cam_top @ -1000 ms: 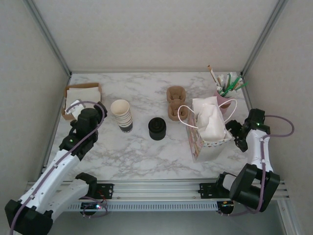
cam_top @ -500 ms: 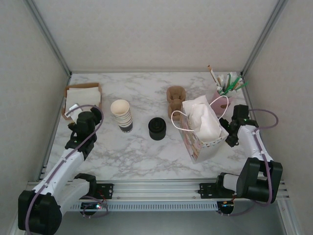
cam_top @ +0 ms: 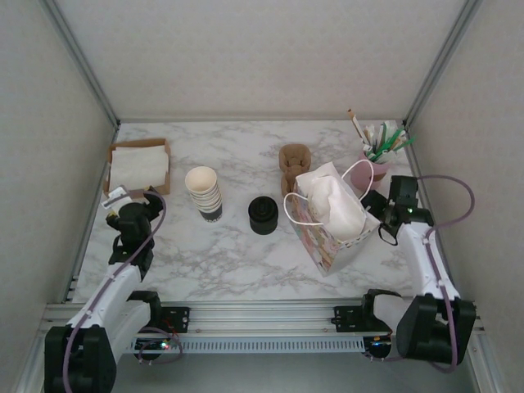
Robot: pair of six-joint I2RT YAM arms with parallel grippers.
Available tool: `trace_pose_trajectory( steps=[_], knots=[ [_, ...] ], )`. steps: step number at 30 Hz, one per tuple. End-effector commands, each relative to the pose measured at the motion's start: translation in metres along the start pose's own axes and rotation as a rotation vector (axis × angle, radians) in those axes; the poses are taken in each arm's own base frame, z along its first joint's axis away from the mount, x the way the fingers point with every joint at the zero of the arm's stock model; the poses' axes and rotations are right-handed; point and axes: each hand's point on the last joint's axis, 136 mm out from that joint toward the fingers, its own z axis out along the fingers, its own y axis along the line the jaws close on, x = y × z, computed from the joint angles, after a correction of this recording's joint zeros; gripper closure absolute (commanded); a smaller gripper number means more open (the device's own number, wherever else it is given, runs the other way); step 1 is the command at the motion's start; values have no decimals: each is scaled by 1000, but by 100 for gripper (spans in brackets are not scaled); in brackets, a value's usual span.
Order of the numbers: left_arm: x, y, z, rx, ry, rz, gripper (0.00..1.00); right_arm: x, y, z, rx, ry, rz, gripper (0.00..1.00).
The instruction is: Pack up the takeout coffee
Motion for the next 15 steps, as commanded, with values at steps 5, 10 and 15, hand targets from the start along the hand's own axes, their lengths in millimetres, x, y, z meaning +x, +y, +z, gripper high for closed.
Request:
trace_pose_trajectory(
  steps=[5,10,15],
  knots=[
    [-18,-7,-5,112,-152,23,0,-46,-2,-17,-45,-422,-131,1],
    [-13,-6,-9,174,-203,17,0,-50,-7,-20,-81,-624,-165,1],
    [-4,-7,2,172,-188,35,0,-54,-6,-9,-89,-687,-190,1]
  ],
)
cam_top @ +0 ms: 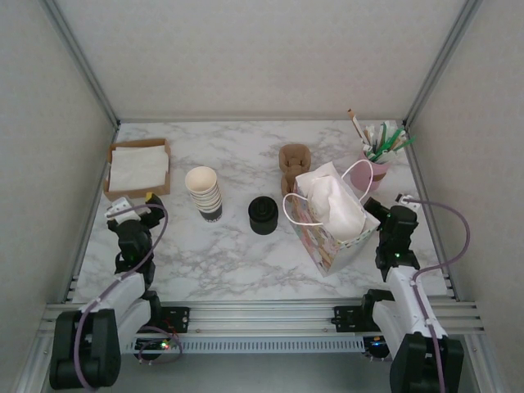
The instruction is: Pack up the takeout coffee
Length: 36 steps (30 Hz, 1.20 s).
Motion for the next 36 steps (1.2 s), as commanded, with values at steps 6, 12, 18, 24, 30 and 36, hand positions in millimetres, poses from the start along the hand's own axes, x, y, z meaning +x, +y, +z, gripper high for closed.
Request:
trace_pose_trajectory(
  steps=[6,12,18,24,30,36],
  knots=[
    [-10,-18,18,85,-67,15,0,-28,27,25,-92,-168,-59,1],
    [-12,-27,30,115,-88,22,0,-18,51,49,-149,-155,-135,1],
    [1,-39,42,162,-59,68,0,2,56,56,-176,-125,-178,1],
    [7,-45,43,195,-47,87,0,18,74,65,-202,-103,-270,1],
    [19,-53,51,227,-7,121,1,42,97,84,-310,0,-349,1],
    [21,-55,53,215,0,134,1,41,96,86,-297,9,-344,1]
  ],
)
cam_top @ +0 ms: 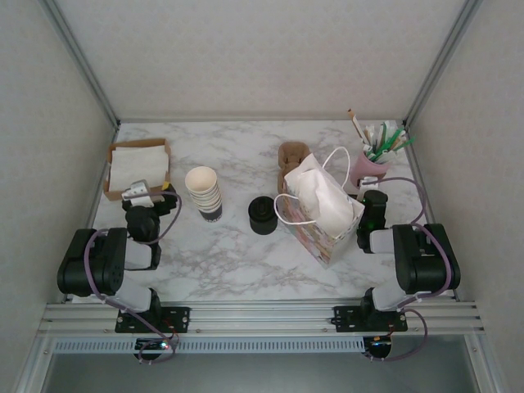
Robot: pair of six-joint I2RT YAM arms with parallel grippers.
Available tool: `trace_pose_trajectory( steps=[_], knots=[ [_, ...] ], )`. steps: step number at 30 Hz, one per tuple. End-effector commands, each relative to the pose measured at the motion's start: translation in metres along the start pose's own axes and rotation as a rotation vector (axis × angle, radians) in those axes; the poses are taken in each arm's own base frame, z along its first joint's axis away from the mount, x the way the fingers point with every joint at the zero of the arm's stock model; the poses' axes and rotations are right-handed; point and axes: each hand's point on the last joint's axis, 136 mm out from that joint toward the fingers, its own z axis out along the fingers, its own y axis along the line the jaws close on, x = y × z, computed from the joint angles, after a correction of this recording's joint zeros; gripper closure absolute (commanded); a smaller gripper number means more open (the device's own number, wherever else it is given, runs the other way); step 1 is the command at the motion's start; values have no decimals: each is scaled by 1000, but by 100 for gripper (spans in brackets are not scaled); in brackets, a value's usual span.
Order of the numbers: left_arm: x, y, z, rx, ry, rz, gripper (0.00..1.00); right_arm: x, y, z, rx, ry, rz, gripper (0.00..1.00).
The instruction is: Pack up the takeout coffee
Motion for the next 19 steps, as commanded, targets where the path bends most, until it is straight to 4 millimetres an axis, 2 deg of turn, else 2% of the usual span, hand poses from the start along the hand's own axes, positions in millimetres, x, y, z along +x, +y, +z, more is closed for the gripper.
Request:
trace_pose_trajectory(
  steps=[1,19],
  knots=[
    [-6,-6,4,13,-17,22,1,-7,5,3,-22,-13,-23,1],
    [-6,-7,5,7,-16,29,1,-7,5,3,-21,-12,-23,1]
  ],
)
